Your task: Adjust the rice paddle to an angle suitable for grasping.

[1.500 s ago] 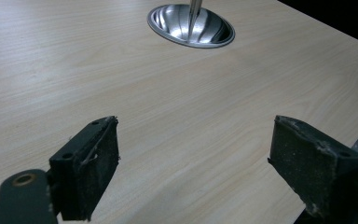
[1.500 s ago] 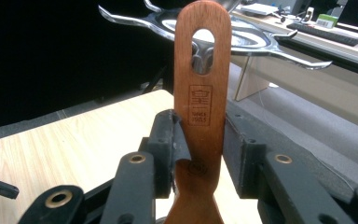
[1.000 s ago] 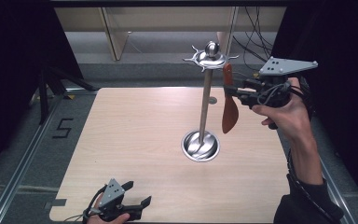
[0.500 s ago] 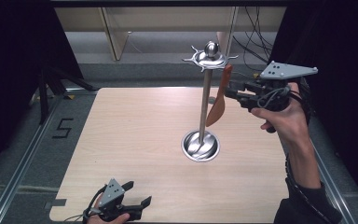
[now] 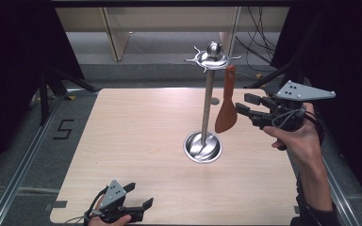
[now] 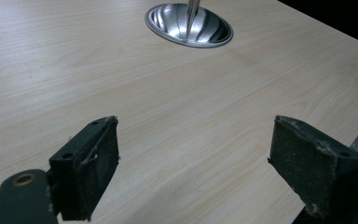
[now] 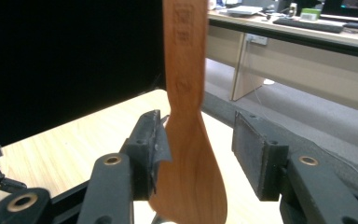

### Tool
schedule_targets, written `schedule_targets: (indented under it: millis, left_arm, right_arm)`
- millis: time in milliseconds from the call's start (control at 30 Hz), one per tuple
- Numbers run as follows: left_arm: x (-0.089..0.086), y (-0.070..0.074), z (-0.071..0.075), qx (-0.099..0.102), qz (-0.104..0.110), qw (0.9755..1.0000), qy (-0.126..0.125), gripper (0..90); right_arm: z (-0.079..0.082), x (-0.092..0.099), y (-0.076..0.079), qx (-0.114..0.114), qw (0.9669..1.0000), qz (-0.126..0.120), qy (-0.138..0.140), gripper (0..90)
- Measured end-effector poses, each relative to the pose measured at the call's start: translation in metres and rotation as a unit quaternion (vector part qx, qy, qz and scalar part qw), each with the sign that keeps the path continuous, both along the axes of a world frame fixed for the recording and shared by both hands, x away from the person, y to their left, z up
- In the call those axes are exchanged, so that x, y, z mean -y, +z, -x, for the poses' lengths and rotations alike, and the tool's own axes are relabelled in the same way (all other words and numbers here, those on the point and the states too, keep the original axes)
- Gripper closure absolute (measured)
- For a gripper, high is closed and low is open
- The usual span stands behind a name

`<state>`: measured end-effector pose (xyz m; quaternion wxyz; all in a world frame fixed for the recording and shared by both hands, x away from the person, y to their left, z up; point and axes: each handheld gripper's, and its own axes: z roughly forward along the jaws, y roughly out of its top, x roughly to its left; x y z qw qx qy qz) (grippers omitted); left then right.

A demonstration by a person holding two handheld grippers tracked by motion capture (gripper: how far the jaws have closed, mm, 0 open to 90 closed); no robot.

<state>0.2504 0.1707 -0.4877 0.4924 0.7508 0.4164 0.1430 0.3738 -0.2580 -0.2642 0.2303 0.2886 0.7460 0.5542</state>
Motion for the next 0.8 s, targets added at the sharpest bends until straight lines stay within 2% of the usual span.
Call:
schedule_targets:
  millis: [67, 133, 233, 267, 300, 333, 367, 400, 467, 500, 533, 567, 667, 733, 767, 800]
  left_arm:
    - [0.001, 0.000, 0.000, -0.001, 0.008, 1.0000, 0.005, 14.9]
    - [-0.001, 0.000, 0.000, 0.000, 0.002, 1.0000, 0.005, 15.0]
    - [0.000, 0.000, 0.000, 0.000, 0.002, 1.0000, 0.005, 15.0]
    - [-0.001, 0.000, 0.000, -0.001, -0.001, 1.0000, 0.007, 15.0]
    - [-0.001, 0.000, 0.000, 0.000, -0.002, 1.0000, 0.005, 15.0]
    - [0.000, 0.000, 0.000, 0.001, 0.002, 1.0000, 0.006, 15.0]
    - [-0.001, 0.000, 0.000, -0.001, -0.005, 1.0000, 0.007, 15.0]
    - [0.000, 0.000, 0.000, 0.002, -0.001, 1.0000, 0.005, 15.0]
    - [-0.001, 0.000, -0.001, 0.007, -0.007, 0.9999, -0.004, 15.0]
    - [-0.001, 0.000, -0.001, 0.007, -0.007, 0.9999, -0.004, 15.0]
    - [-0.001, 0.000, -0.001, 0.007, -0.009, 0.9999, -0.002, 15.1]
    - [0.000, 0.000, -0.001, 0.007, -0.002, 1.0000, 0.002, 15.1]
    - [-0.002, 0.000, -0.001, 0.008, -0.008, 0.9999, -0.001, 15.0]
    - [-0.002, 0.001, -0.001, 0.007, -0.012, 0.9999, -0.002, 15.0]
    - [0.000, 0.000, -0.001, 0.007, -0.002, 1.0000, 0.001, 15.0]
    - [0.000, 0.001, 0.000, 0.005, -0.007, 1.0000, 0.000, 15.1]
  right_arm:
    - [0.002, 0.004, -0.005, -0.008, 1.0000, -0.005, -0.002, 50.5]
    - [0.003, 0.008, -0.015, -0.013, 0.9999, -0.009, -0.008, 48.3]
    - [0.002, 0.009, -0.023, -0.013, 0.9998, -0.011, -0.012, 46.9]
    - [0.003, 0.009, -0.026, -0.022, 0.9995, -0.018, -0.014, 46.1]
    - [0.001, 0.010, -0.030, -0.019, 0.9997, -0.012, -0.013, 45.3]
    - [0.001, 0.011, -0.035, -0.031, 0.9993, -0.019, -0.013, 44.7]
    - [0.001, 0.011, -0.035, -0.031, 0.9993, -0.019, -0.013, 44.7]
    - [0.001, 0.011, -0.038, -0.035, 0.9990, -0.021, -0.021, 44.4]
    - [0.001, 0.012, -0.042, -0.050, 0.9984, -0.017, -0.021, 43.3]
    - [0.001, 0.012, -0.042, -0.050, 0.9984, -0.017, -0.021, 43.3]
    - [0.001, 0.011, -0.043, -0.039, 0.9987, -0.019, -0.027, 43.2]
    - [0.001, 0.011, -0.043, -0.039, 0.9987, -0.019, -0.027, 43.2]
    - [0.000, 0.011, -0.046, -0.038, 0.9992, -0.006, -0.014, 42.5]
    - [0.002, 0.009, -0.048, -0.045, 0.9988, -0.011, -0.017, 42.1]
    - [0.002, 0.009, -0.048, -0.045, 0.9988, -0.011, -0.017, 42.1]
    - [0.002, 0.008, -0.050, -0.042, 0.9990, -0.008, -0.016, 41.7]
